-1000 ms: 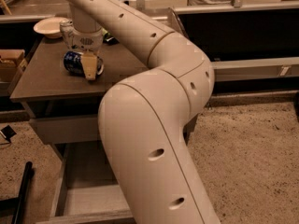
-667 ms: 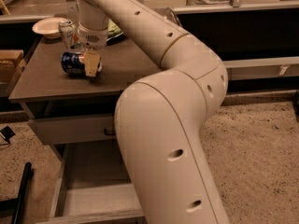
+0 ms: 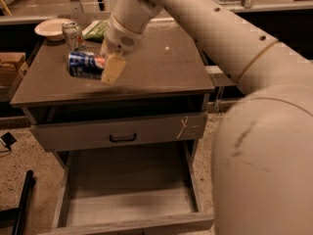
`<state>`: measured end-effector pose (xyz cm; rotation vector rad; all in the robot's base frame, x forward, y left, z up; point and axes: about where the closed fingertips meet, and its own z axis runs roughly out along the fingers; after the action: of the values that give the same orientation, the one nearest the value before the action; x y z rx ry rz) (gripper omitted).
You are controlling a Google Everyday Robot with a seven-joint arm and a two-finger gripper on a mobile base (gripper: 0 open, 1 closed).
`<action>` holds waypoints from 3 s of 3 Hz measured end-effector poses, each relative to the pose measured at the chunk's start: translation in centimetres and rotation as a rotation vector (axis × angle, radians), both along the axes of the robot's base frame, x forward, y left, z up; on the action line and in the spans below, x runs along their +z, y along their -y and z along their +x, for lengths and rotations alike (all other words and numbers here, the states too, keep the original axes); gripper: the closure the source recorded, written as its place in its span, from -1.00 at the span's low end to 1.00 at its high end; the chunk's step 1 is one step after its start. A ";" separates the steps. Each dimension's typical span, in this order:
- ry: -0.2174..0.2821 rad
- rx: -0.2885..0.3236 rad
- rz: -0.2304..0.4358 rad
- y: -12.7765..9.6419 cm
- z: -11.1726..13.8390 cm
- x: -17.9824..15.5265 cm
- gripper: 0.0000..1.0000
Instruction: Place pepsi can into middle drawer
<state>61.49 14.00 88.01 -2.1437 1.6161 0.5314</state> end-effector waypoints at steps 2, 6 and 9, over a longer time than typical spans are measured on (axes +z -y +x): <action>0.014 -0.055 -0.166 15.6 -7.1 -5.9 1.00; 0.039 -0.139 -0.416 17.5 -8.3 -24.7 1.00; 0.057 -0.130 -0.179 18.6 -7.9 -36.9 1.00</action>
Offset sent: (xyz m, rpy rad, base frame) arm -0.1437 -0.2893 -0.1832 -0.5103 0.1066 -0.1061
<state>53.61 -4.63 51.08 -2.1374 1.8164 0.2928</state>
